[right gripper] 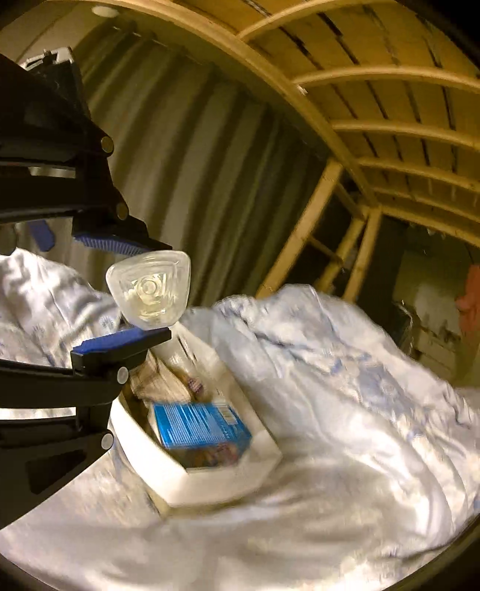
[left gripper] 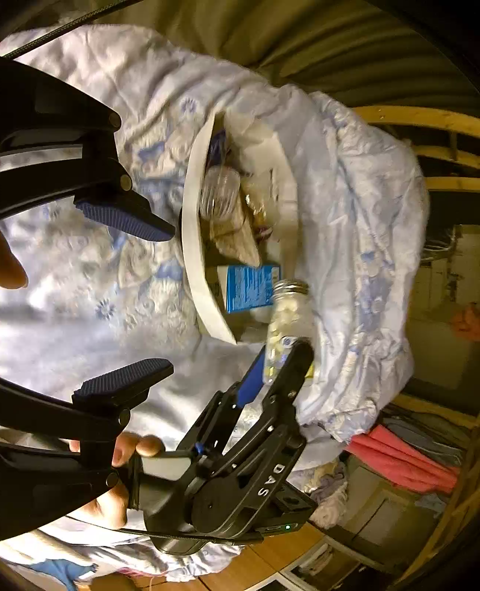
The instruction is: Organize objects
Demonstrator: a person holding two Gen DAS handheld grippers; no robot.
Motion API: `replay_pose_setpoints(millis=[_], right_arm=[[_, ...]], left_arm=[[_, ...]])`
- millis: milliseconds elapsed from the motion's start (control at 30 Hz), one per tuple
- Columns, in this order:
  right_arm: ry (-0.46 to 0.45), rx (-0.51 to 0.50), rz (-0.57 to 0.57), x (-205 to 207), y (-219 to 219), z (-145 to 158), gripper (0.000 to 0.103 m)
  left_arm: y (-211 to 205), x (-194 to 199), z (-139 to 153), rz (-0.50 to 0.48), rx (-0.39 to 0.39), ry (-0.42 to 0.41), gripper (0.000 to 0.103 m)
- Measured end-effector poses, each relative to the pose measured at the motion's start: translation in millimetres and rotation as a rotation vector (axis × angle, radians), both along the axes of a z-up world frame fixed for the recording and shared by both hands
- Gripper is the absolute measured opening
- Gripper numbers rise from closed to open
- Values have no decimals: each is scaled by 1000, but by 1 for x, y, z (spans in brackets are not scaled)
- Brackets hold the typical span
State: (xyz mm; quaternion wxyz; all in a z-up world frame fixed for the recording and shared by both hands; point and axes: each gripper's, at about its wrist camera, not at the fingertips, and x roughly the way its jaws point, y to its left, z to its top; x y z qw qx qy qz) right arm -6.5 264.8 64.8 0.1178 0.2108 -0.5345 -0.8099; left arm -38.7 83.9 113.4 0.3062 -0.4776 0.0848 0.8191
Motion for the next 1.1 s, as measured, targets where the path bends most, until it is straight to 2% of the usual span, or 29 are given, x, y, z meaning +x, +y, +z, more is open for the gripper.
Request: replay_pose_setpoints(millis=[100,200,300,433,533,633,700,767,800,967,1100], right_arm=[[-11,-2,-44,-13,16,-15,35],[-11,-32,-68,-28,23,-30,35],[-24,7,-70,-55,13,-42,35],[22,87,-117,-83,-7,-61,37],[-12,162,-17,-98,-22,-72,38],[-32,237,13,-90,-23,-63,41],[-65,274,-20,-80,-16,-50,50],[-73,311,-36,-66,-4,-35,68],[-67,337,-34,-56,1,-24,70],[-40,440,46,-17,21,18,72],[-17,455,146,13,32,38,72]], left_arm=[[14,-10,-11,23,-5,-19,65],[14,-22,-18,61,29,-38,65],[7,-34,-25,101,43,-43,65],[-4,-41,-29,144,23,23,63],[-11,-37,-29,163,9,93,62],[-15,-26,-25,182,0,156,62],[-16,-17,-19,183,20,176,62],[-15,-3,-12,184,28,224,62],[-14,2,-10,183,27,241,62],[-18,34,0,178,30,284,62],[-32,52,-5,188,70,222,62]])
